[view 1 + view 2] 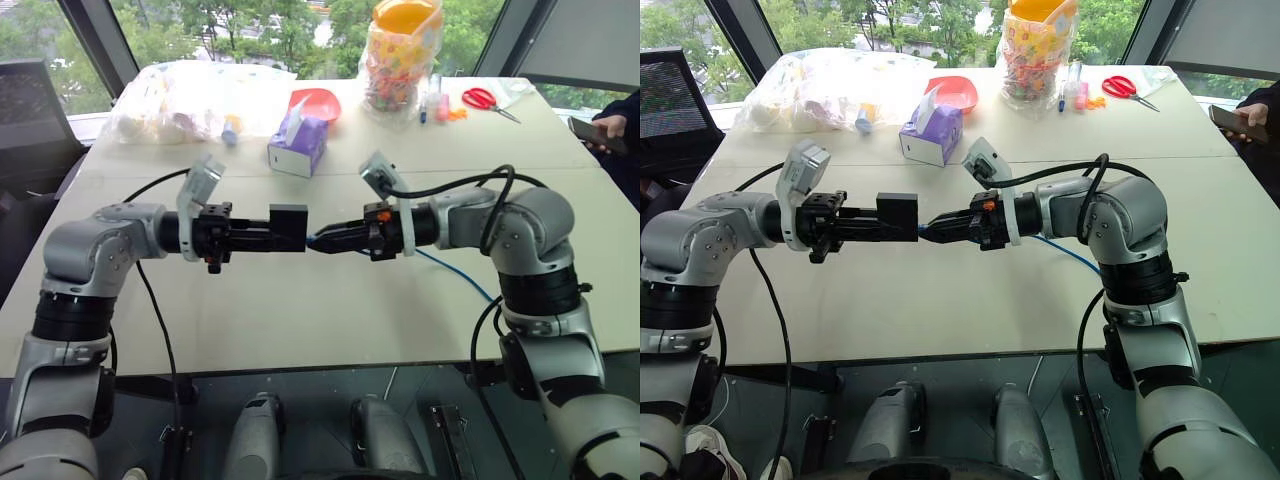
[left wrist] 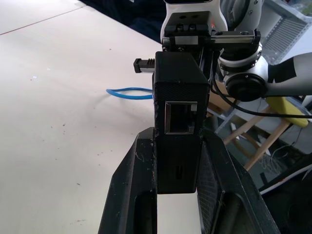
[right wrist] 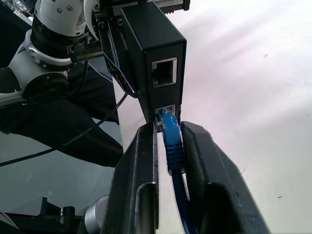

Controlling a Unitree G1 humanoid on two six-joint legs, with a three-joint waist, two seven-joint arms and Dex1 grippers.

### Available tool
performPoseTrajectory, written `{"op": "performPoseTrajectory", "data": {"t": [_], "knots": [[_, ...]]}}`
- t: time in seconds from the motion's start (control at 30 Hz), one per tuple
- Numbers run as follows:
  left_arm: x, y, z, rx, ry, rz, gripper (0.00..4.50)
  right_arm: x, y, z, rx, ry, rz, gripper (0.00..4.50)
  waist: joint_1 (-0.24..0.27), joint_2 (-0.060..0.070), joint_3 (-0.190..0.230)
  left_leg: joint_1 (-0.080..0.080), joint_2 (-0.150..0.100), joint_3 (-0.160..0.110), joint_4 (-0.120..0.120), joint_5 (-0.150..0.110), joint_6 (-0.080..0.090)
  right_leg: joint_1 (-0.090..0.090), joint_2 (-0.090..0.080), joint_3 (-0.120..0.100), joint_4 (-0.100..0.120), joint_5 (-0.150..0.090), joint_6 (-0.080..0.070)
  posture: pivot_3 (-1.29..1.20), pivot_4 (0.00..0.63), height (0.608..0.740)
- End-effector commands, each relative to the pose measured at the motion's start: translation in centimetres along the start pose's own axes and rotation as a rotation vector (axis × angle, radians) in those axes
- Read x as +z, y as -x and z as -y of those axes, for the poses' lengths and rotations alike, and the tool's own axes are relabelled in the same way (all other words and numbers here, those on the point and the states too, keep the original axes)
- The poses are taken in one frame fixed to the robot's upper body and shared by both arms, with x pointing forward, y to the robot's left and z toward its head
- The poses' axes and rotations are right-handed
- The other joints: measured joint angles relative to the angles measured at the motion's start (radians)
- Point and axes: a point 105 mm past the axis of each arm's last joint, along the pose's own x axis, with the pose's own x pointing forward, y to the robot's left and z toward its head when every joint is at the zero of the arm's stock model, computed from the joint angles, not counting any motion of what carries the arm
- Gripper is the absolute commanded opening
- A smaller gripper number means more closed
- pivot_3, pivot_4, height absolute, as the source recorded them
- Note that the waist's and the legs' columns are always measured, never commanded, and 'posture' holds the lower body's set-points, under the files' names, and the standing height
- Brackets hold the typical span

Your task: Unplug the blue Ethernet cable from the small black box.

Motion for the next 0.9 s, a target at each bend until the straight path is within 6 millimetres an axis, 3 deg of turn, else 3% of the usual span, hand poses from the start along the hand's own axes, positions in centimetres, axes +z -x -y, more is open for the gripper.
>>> {"op": "performPoseTrajectory", "data": {"t": [0.03, 0.47, 0.9], "knots": [[0.7, 0.1, 0.5, -0.006, -0.048, 0.014, 0.48, 1.0, -0.1, -1.0, 0.03, 0.06, 0.013, 0.04, 0.0, 0.0, 0.0, 0.0, 0.0, 0.0, 0.0, 0.0, 0.0, 0.0, 0.0, 0.0, 0.0, 0.0, 0.0, 0.0, 0.15, 0.735], [0.3, 0.8, 0.8, -0.008, -0.051, -0.022, 0.48, 0.9, 0.4, -0.3, 0.004, 0.043, 0.016, 0.04, 0.0, 0.0, 0.0, 0.0, 0.0, 0.0, 0.0, 0.0, 0.0, 0.0, 0.0, 0.0, 0.0, 0.0, 0.0, 0.0, 0.15, 0.735], [0.5, 2.7, 0.5, 0.052, -0.056, -0.028, 0.48, -0.8, 3.2, 3.6, -0.167, 0.003, 0.043, 0.04, 0.0, 0.0, 0.0, -0.001, 0.0, 0.0, -0.001, 0.0, 0.0, -0.001, 0.0, 0.0, -0.002, 0.0, -0.001, 0.0, 0.15, 0.735]]}}
